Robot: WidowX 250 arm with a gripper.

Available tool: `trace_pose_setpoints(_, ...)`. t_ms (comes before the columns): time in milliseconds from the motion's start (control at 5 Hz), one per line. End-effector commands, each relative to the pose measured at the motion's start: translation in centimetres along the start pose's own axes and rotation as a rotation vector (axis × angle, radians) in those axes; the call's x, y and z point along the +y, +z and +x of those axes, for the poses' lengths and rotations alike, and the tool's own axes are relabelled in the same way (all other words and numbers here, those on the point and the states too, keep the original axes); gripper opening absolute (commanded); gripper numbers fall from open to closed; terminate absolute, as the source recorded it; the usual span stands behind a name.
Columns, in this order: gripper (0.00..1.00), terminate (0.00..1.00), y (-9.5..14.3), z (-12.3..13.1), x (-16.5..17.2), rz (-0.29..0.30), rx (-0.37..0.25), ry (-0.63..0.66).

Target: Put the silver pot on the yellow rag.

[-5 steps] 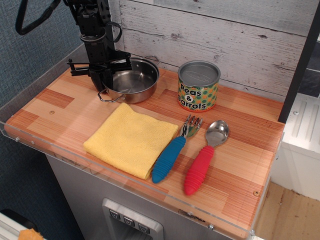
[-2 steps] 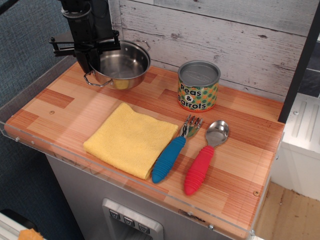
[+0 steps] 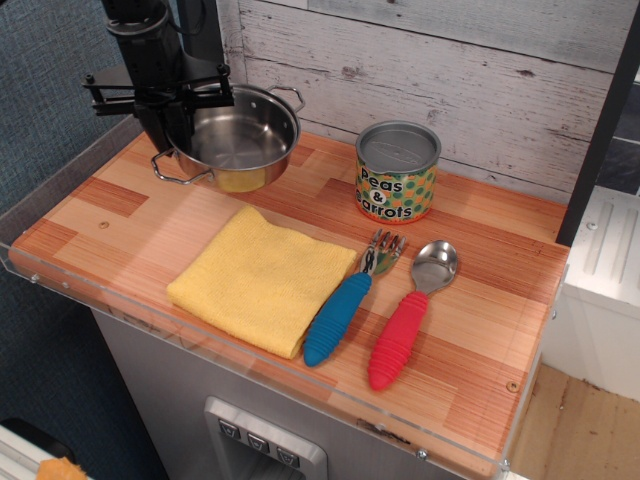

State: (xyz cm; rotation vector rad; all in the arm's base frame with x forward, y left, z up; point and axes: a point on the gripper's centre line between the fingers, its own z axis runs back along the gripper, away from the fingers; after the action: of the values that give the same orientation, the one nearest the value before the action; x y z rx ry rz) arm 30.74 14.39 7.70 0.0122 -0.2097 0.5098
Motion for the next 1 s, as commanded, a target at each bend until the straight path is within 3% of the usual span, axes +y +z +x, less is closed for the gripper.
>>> trace_pose_setpoints(0,0.0,0.0,2.1,-2.1,0.1,-0.009,-0.032,-0.142)
trace_pose_setpoints(400,0.0,0.0,1.7,-4.3,0.7,-0.07,0.024,-0.264)
trace_pose_setpoints(600,0.0,0.0,1.2,-4.9,0.2,-0.071,0.034,-0.297)
trace_pose_setpoints(800,0.0,0.0,0.4,-5.3,0.1,-0.118,0.066,-0.382)
